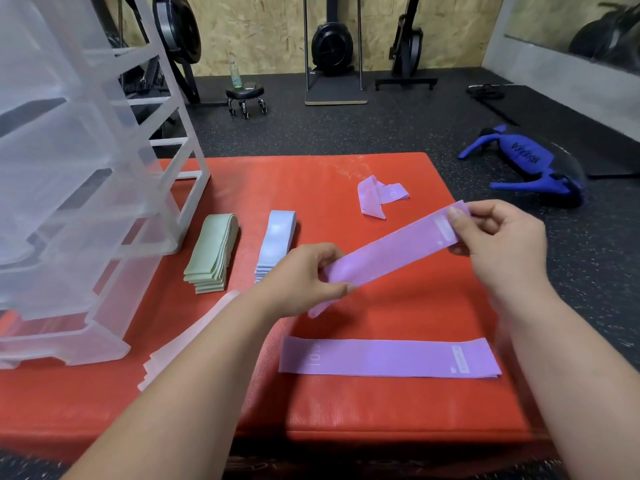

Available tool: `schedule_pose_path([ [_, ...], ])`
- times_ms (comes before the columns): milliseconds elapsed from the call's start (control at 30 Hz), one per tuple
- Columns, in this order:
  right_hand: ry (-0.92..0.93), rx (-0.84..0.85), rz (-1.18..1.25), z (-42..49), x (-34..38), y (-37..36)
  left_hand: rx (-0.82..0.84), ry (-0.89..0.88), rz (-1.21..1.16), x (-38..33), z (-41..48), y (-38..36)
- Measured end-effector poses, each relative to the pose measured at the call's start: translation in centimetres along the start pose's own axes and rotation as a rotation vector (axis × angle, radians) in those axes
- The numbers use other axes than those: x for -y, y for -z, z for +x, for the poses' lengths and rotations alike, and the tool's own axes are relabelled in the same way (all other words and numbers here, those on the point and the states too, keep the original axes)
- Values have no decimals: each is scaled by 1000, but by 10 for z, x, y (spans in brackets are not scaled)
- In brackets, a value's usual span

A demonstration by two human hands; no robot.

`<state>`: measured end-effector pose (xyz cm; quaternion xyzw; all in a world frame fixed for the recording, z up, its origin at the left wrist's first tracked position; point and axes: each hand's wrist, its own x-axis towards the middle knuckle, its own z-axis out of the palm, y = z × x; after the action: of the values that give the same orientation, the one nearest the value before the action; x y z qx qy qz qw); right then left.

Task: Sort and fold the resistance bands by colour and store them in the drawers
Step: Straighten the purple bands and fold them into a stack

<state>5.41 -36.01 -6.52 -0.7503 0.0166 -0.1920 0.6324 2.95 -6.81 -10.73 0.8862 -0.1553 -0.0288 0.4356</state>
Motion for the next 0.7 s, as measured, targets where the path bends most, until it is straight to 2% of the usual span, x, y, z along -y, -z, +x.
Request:
schedule_pose_path([
  [200, -132, -42, -88, 12, -25, 22, -8, 85, -63, 10, -2, 13],
  [300, -210, 33, -152, 16, -39, 29, -40, 167, -102, 16, -2, 16],
  [500, -310, 213, -329, 9, -55, 36, -16, 310, -17, 32, -5, 9],
  [600, -343, 299, -371, 7, -54, 38, -44, 327, 54, 34, -8, 9],
  [700, -336, 316, -405, 7, -52, 42, -137, 319, 65, 31, -10, 12],
])
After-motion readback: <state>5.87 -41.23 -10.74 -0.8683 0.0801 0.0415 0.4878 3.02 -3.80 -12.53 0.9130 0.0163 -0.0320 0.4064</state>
